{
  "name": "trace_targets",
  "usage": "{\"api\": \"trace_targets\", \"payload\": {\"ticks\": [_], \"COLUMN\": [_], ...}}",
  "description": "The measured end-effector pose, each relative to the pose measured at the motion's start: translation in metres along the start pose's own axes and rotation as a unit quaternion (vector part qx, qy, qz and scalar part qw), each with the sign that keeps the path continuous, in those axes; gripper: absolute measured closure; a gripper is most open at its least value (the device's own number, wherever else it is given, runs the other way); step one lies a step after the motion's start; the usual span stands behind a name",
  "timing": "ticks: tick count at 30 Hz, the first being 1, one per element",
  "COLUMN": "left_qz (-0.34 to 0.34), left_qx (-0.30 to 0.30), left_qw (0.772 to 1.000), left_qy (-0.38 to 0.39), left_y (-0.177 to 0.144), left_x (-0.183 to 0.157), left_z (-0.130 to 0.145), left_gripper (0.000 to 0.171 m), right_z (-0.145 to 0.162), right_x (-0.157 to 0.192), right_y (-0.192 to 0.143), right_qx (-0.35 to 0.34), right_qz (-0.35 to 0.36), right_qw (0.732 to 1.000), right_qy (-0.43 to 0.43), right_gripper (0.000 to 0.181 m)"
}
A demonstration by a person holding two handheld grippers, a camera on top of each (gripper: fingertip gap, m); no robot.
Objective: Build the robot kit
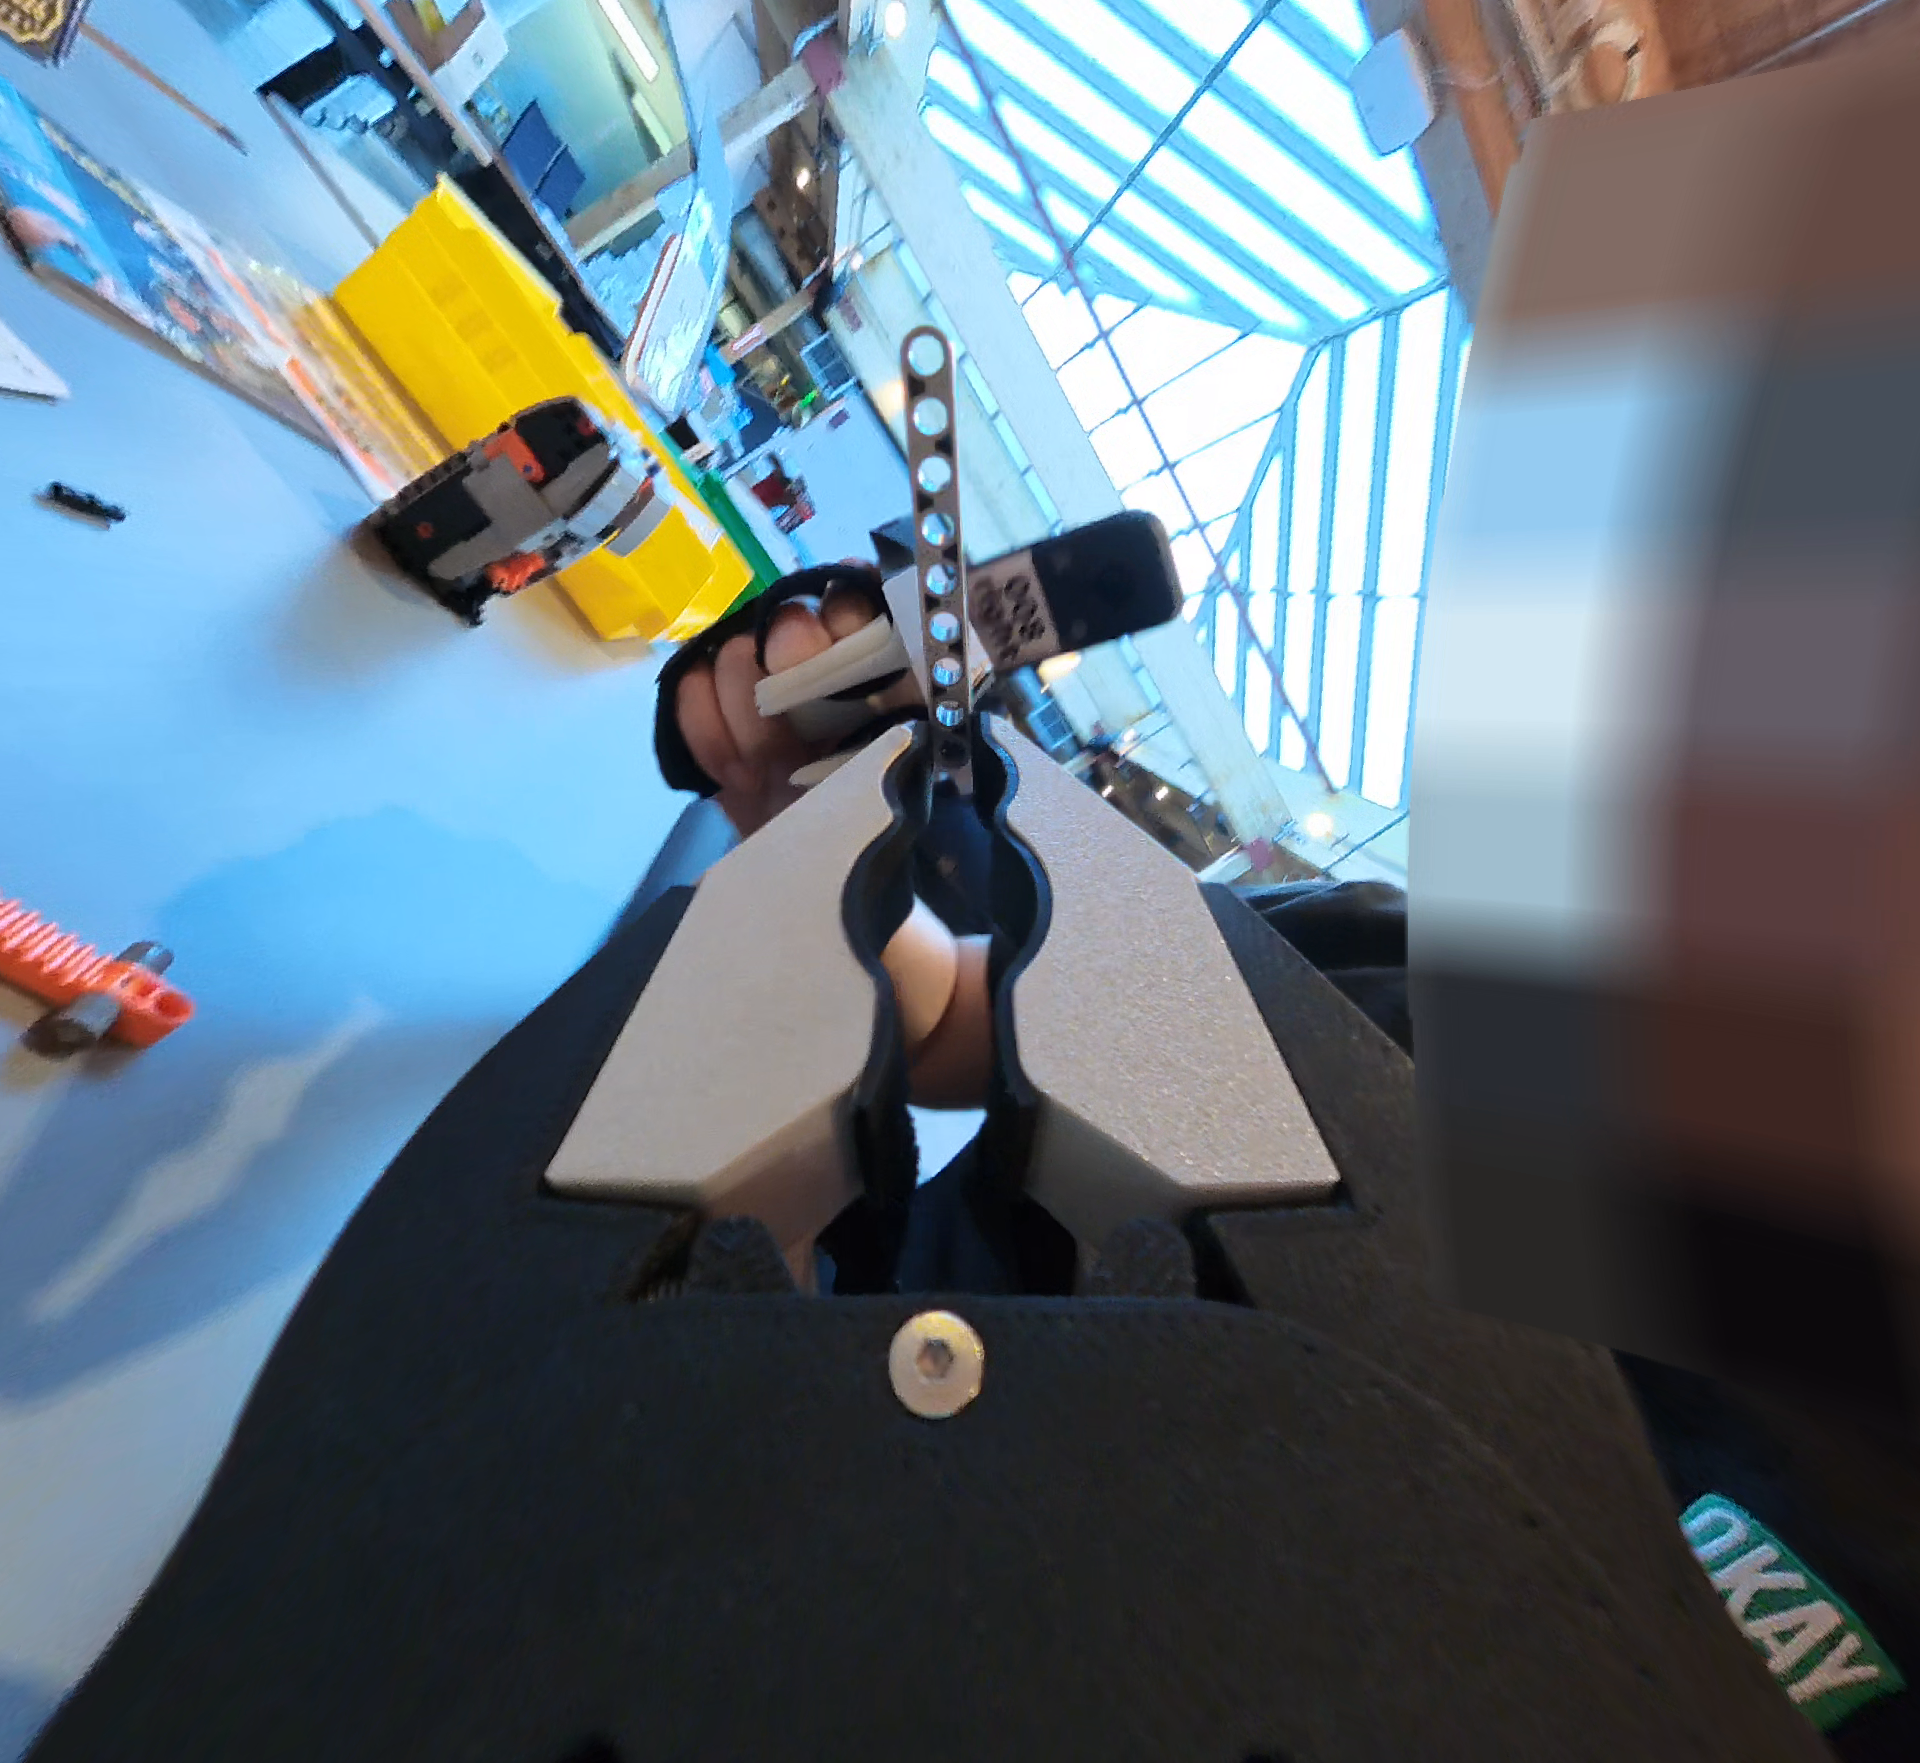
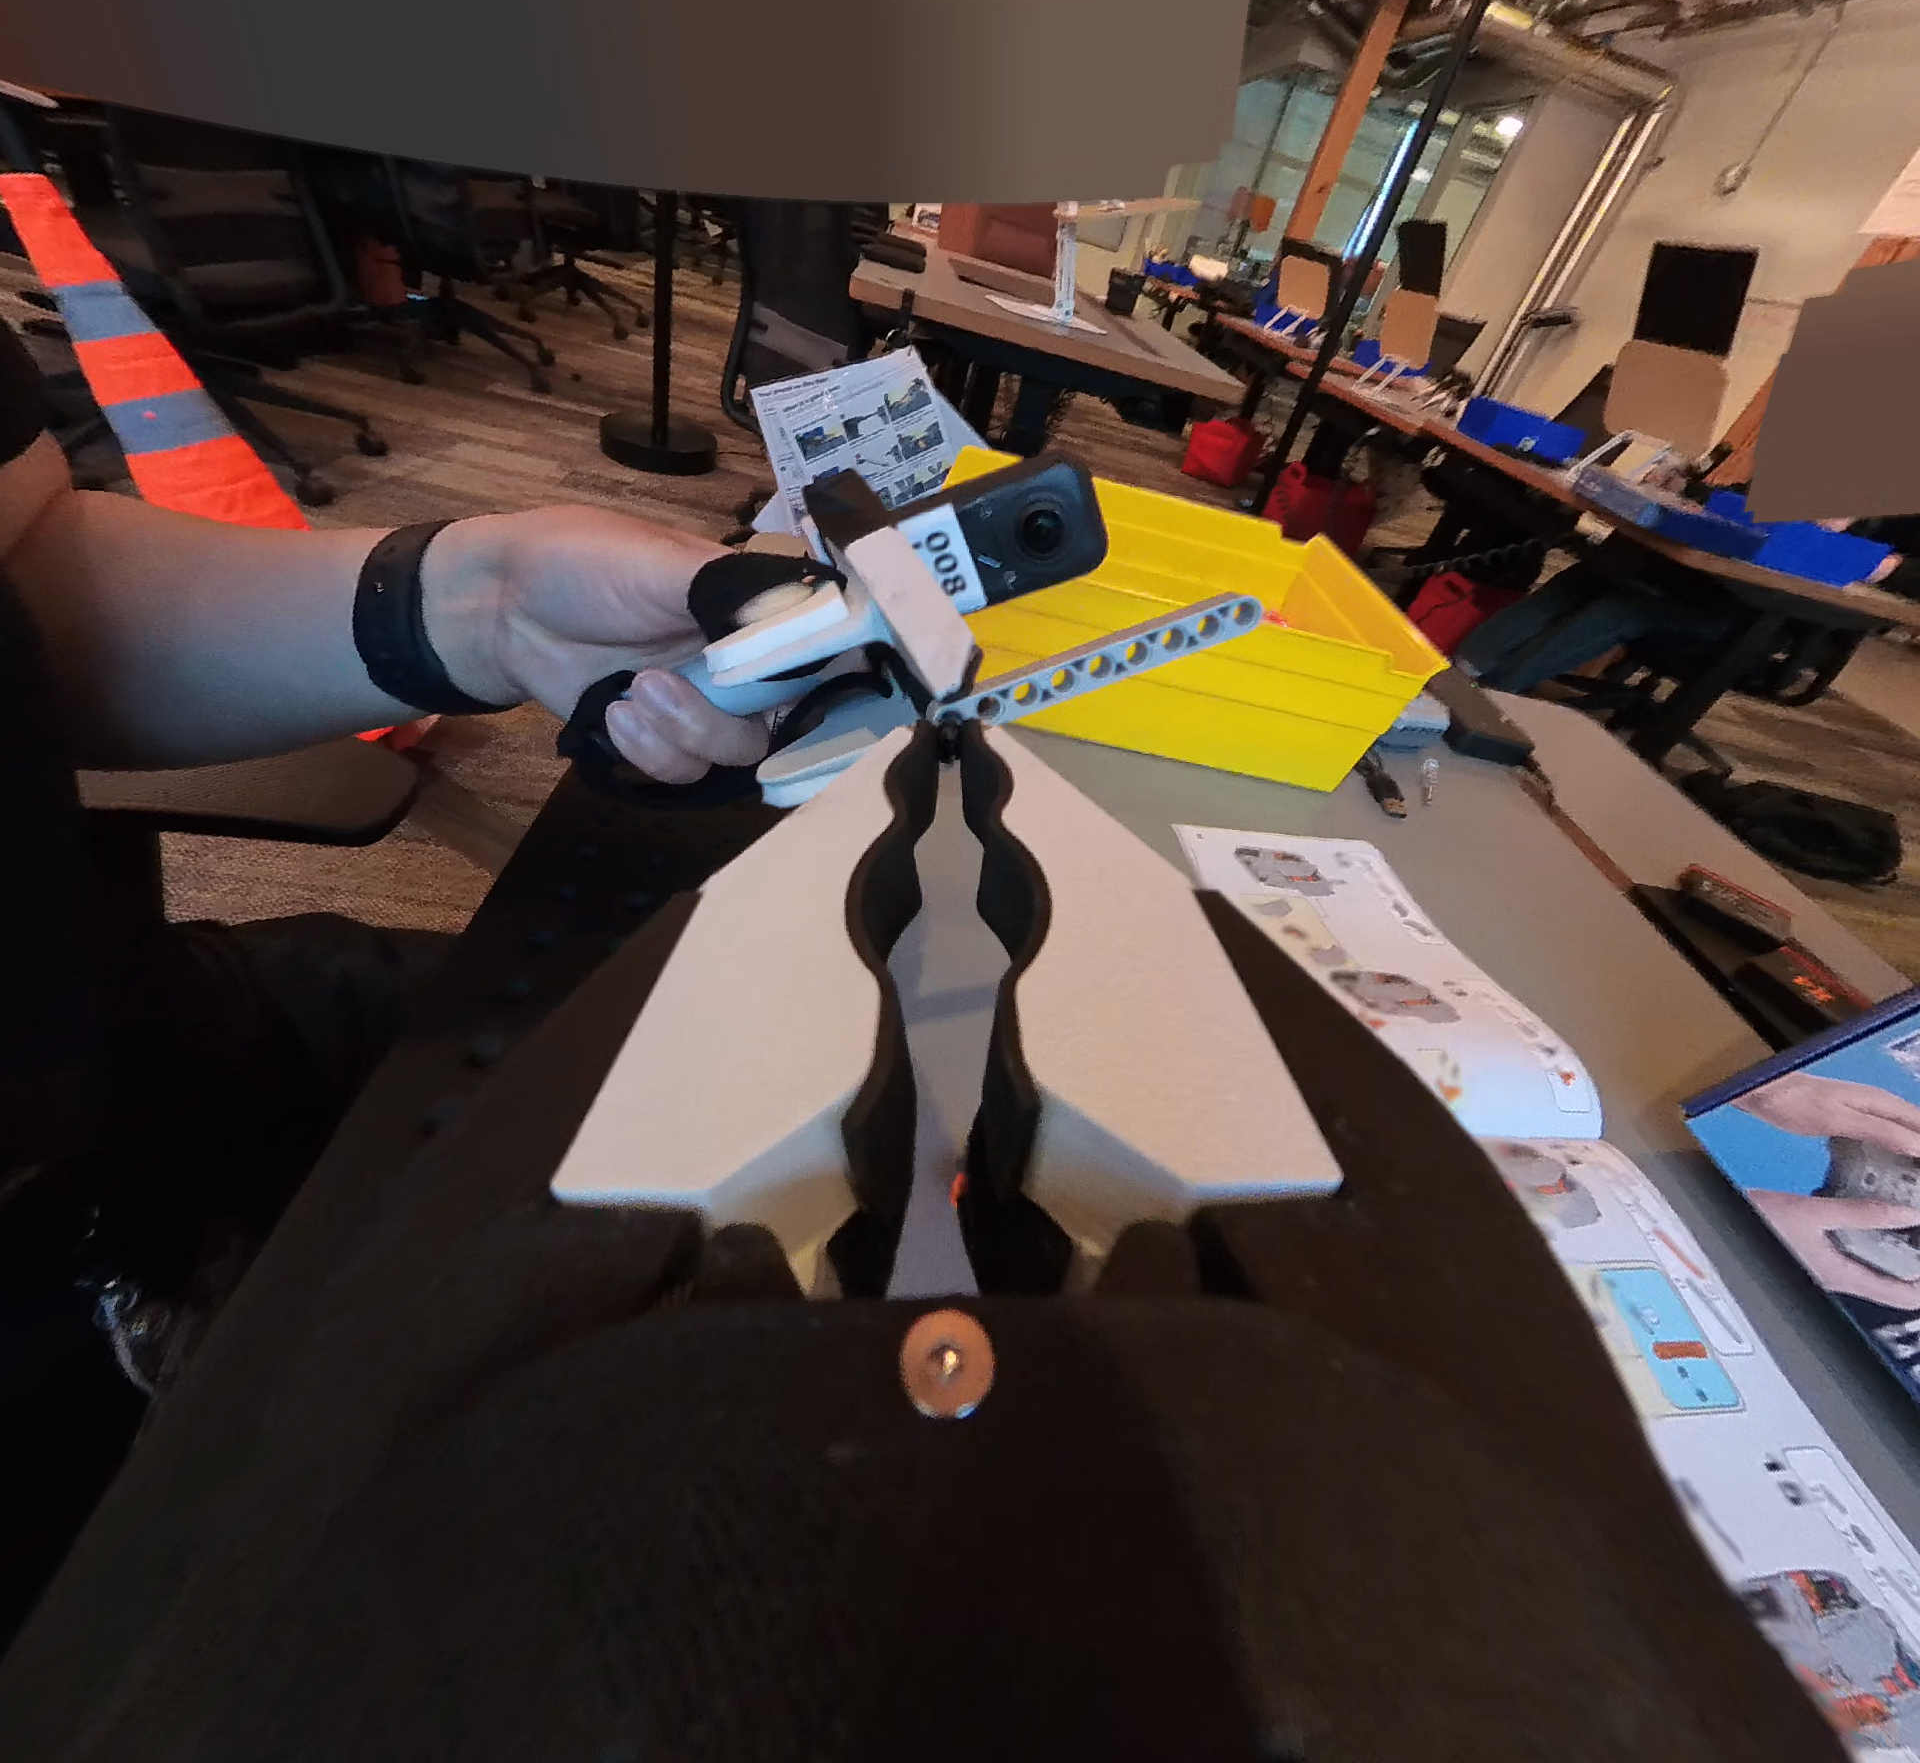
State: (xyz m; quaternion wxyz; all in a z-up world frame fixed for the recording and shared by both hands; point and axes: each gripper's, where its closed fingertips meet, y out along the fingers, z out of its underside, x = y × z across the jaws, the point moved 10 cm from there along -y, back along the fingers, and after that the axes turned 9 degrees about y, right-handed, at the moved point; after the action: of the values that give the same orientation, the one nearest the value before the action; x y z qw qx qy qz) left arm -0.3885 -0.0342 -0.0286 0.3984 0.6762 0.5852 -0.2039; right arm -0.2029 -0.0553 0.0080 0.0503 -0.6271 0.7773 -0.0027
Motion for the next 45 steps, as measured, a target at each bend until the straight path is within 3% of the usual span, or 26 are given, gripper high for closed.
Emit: {"api": "trace_targets", "payload": {"ticks": [8, 11, 13, 19, 26, 40, 41, 43, 45], "left_qz": [0.011, 0.02, 0.005, 0.0, -0.003, 0.006, 0.002, -0.025, -0.071], "left_qx": [0.026, 0.019, 0.023, 0.026, 0.034, -0.009, -0.013, -0.016, 0.003], "left_qw": [1.0, 1.0, 1.0, 0.999, 0.999, 1.0, 1.0, 0.999, 0.996], "left_qy": [-0.004, -0.01, -0.01, -0.025, -0.025, -0.022, -0.017, 0.013, 0.047], "left_y": [0.006, 0.008, 0.008, 0.006, 0.006, 0.003, 0.001, -0.007, -0.015], "left_x": [0.001, 0.002, 0.005, 0.009, 0.009, 0.025, 0.029, 0.035, 0.04], "left_z": [-0.003, -0.003, -0.002, 0.0, 0.003, 0.003, 0.002, 0.0, -0.001], "left_gripper": [0.168, 0.168, 0.168, 0.168, 0.167, 0.168, 0.168, 0.168, 0.168], "right_z": [-0.002, -0.002, -0.002, 0.003, 0.005, 0.011, 0.014, 0.021, 0.03], "right_x": [-0.011, -0.012, -0.013, -0.009, -0.007, -0.015, -0.018, -0.025, -0.028], "right_y": [0.0, -0.003, -0.007, -0.005, -0.006, 0.0, 0.001, -0.002, -0.009], "right_qx": [0.016, -0.014, -0.029, 0.043, 0.045, 0.055, 0.059, 0.054, 0.048], "right_qz": [-0.063, -0.07, -0.064, -0.038, -0.039, -0.009, -0.004, 0.013, -0.005], "right_qw": [0.996, 0.995, 0.995, 0.998, 0.998, 0.998, 0.997, 0.996, 0.992], "right_qy": [0.062, 0.071, 0.071, 0.021, 0.021, 0.038, 0.044, 0.067, 0.118], "right_gripper": [0.178, 0.176, 0.176, 0.175, 0.179, 0.179, 0.175, 0.15, 0.149]}}
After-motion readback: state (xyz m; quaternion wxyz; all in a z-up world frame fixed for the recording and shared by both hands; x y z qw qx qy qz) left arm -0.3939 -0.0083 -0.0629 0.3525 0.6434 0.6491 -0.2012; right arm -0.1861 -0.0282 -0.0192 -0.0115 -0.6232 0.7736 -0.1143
